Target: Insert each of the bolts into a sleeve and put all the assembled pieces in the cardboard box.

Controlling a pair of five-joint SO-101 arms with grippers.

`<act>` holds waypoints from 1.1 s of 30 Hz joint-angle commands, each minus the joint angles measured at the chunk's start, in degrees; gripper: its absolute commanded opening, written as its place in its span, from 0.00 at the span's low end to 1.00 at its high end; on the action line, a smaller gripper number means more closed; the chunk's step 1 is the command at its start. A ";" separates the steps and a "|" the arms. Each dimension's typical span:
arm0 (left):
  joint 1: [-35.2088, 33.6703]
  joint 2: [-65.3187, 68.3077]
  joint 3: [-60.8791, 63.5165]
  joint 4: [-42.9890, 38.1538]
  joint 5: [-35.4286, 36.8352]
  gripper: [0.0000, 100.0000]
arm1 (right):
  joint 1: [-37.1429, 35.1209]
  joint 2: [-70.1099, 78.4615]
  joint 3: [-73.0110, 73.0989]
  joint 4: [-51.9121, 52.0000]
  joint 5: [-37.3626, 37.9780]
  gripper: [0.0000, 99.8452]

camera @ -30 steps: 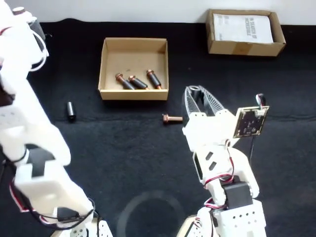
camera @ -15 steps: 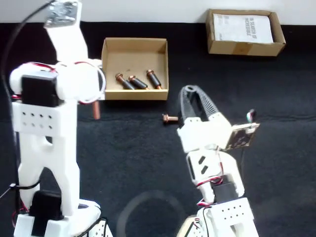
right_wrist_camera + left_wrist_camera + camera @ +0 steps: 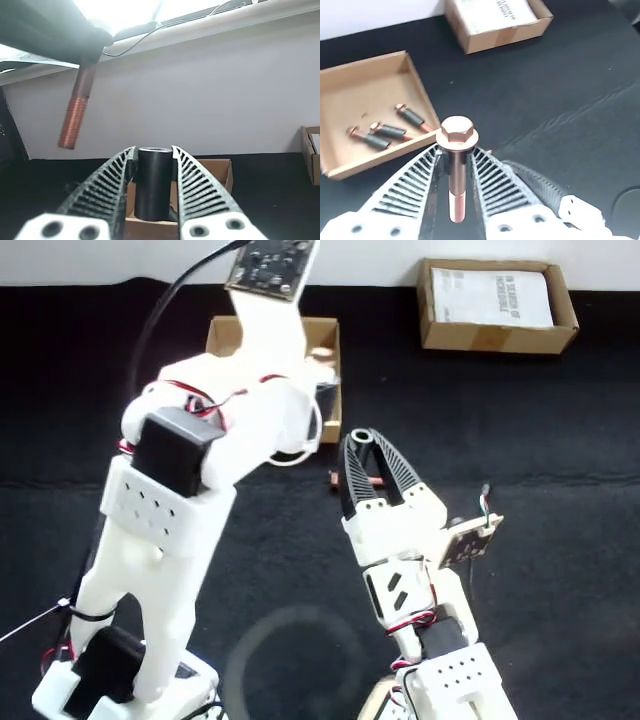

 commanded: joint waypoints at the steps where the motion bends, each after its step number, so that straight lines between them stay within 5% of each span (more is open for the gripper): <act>1: 3.12 -1.71 -0.13 -3.34 -0.53 0.01 | -0.40 -0.48 7.78 -1.36 -0.44 0.01; 9: 8.13 -1.89 -0.13 -7.12 -0.62 0.01 | -2.07 -0.40 7.78 1.63 -0.44 0.01; 20: 3.47 -2.33 14.20 -22.15 -0.70 0.01 | -2.15 -0.48 7.78 1.80 -0.44 0.01; 33: 3.74 -2.51 15.87 -21.63 -0.53 0.01 | -1.98 -0.48 7.78 1.80 -0.09 0.01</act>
